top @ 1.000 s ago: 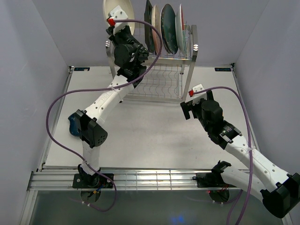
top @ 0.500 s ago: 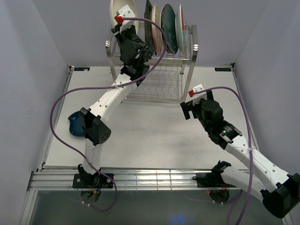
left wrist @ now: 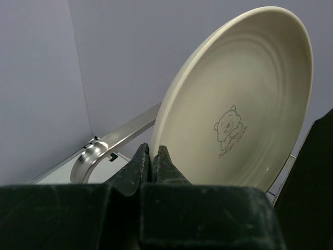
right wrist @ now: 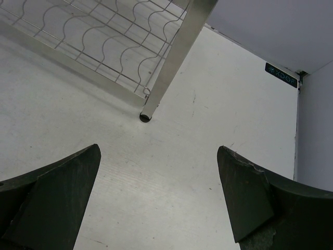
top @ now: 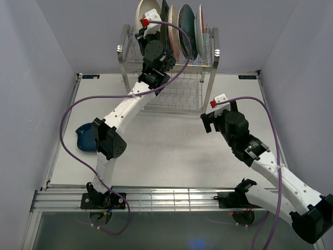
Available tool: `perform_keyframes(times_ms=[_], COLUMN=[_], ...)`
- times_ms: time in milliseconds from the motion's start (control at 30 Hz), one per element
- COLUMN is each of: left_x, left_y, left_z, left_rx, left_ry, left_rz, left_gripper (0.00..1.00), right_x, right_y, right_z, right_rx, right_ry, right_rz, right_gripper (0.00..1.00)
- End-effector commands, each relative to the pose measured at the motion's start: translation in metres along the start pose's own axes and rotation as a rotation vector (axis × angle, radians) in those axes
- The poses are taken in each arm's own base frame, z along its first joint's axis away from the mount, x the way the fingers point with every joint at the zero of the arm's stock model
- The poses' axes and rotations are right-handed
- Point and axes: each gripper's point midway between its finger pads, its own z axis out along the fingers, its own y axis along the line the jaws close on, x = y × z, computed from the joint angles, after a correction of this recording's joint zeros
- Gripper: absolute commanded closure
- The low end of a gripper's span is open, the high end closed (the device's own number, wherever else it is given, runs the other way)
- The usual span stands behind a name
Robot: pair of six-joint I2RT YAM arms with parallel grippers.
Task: Load the plates into the dish rack
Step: Insert the plate into the dish rack.
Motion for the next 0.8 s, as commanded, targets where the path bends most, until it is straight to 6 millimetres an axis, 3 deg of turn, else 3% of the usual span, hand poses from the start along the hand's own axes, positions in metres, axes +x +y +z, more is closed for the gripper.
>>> perform_keyframes(times_ms=[0, 300, 767], left_x=[-0.014, -0.001, -0.012], left_y=[-0.003, 0.0, -0.001], left_z=[-0.001, -0.004, -0.027], left_rx=[0.021, -0.004, 0.032], left_ry=[-0.016, 0.01, 0.023], left_rz=[-0.033, 0.005, 0.005], left_gripper=[1.0, 1.0, 1.0], right_x=[-0.009, -0.01, -0.01], right_y=[-0.003, -0.003, -0.001], right_z=[-0.002, -0.003, -0.003], right_rx=[0.011, 0.006, -0.004], right_ry=[-0.043, -0.049, -0.048], right_rz=[0.031, 0.032, 0.036], right_gripper=[0.02, 0.02, 0.03])
